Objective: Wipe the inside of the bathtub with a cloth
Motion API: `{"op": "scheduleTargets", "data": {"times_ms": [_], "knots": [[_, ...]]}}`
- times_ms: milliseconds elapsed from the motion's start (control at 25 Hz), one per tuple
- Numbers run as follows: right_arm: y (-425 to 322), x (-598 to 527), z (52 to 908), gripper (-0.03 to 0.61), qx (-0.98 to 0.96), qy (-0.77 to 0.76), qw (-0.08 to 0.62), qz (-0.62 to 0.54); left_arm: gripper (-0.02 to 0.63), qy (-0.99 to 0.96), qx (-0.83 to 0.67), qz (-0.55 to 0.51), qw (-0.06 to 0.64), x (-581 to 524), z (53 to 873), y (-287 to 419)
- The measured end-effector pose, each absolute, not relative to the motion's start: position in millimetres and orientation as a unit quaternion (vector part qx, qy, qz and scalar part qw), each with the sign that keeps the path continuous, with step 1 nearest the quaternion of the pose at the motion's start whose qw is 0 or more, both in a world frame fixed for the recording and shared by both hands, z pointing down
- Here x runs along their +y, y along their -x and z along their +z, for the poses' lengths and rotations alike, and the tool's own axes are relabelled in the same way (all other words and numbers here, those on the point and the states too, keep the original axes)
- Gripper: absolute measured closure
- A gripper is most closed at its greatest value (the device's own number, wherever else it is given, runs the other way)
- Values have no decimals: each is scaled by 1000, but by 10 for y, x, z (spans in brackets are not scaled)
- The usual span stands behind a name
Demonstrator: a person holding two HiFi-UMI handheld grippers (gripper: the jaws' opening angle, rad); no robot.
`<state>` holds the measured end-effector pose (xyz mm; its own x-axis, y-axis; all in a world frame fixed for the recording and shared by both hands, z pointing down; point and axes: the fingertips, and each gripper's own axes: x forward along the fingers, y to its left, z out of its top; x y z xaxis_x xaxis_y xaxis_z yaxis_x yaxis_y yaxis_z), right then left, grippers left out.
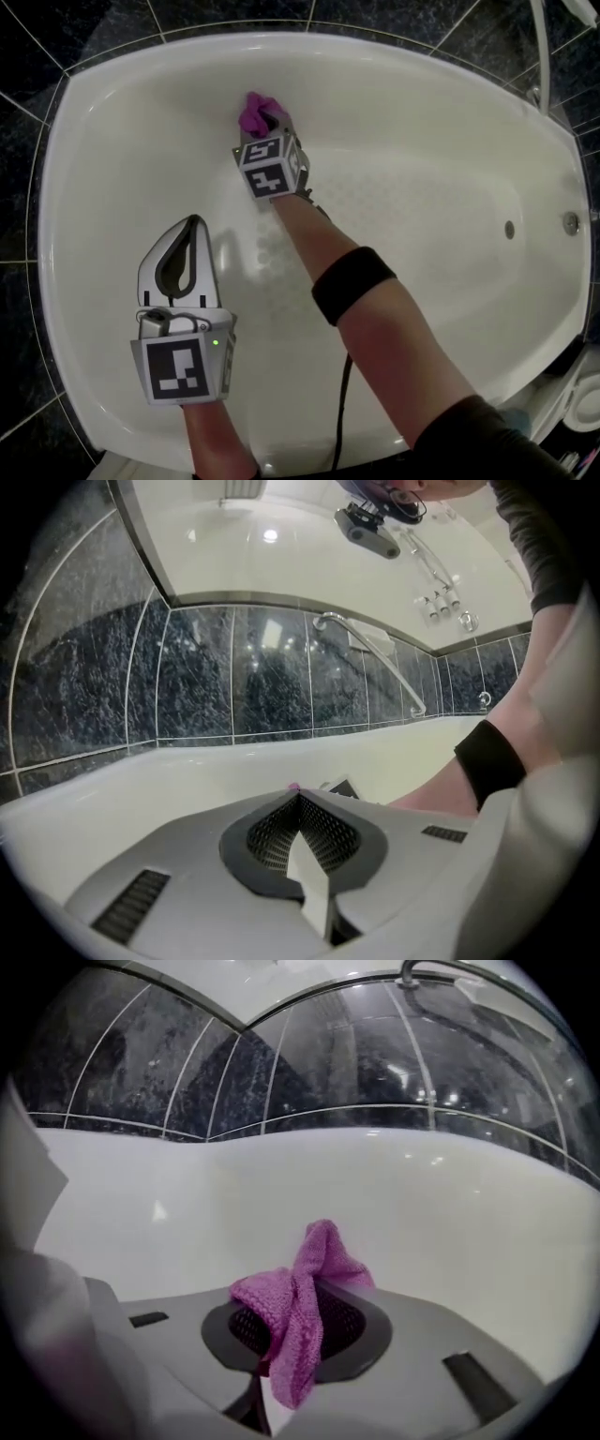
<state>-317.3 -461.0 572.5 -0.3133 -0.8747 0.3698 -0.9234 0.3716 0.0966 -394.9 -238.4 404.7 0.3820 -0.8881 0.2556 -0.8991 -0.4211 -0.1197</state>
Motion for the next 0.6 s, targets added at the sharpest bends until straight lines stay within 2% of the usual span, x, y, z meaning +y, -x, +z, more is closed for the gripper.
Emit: {"op": "scheduleTargets", "data": {"times_ms": [200, 320, 440, 600], "knots": [[4212, -4581, 5742, 488, -871, -435, 226, 32, 614, -826, -546, 131, 54, -2379, 4041, 3919], [4284, -4598, 5690, 488, -874, -433, 216, 42, 614, -825, -548, 135, 37, -2390, 4080, 4024], [3889, -4530, 5614, 488, -863, -470, 181, 50, 614, -824, -549, 131, 41, -2396, 4089, 4044], [2661, -4349, 5666, 489, -799, -574, 156, 91, 614, -824, -548, 134, 40, -2381, 4099, 4047]]}}
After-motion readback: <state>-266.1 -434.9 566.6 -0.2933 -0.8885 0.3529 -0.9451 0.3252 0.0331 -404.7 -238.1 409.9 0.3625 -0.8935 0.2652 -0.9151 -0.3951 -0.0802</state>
